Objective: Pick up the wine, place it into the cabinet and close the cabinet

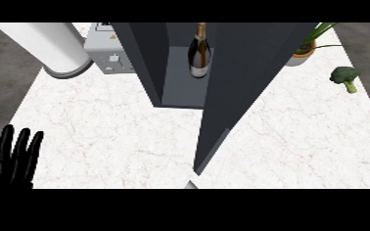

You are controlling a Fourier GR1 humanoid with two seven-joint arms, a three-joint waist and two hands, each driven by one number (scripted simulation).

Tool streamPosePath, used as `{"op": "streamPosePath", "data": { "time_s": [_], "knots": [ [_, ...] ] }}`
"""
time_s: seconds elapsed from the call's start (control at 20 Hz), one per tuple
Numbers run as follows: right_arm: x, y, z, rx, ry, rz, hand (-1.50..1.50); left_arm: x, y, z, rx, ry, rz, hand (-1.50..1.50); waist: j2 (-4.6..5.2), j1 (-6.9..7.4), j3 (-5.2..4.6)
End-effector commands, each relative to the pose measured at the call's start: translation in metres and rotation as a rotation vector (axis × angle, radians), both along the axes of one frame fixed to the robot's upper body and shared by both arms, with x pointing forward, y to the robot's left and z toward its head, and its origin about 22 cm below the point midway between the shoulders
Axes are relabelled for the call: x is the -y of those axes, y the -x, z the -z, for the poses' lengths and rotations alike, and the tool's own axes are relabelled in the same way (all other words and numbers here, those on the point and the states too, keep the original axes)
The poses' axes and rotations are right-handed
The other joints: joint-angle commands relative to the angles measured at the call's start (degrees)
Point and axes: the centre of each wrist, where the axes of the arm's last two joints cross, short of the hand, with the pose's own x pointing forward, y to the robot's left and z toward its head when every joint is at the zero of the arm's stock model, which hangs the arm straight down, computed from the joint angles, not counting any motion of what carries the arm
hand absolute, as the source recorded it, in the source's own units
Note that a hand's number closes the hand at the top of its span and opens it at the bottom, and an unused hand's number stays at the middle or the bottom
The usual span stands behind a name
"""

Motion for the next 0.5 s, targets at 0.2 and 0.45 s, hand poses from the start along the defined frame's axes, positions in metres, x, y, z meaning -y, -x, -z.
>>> {"op": "streamPosePath", "data": {
  "time_s": [0.2,0.45],
  "knots": [
    [-0.059,-0.031,-0.015,0.031,-0.039,-0.009,1.50,-0.040,-0.002,-0.013,0.023,-0.017,0.032,-1.50,0.45,1.26,0.01],
    [-0.092,-0.067,-0.037,0.001,-0.008,0.026,1.50,-0.054,-0.001,-0.022,0.037,-0.006,0.045,-1.50,0.49,1.98,0.10]
  ]
}}
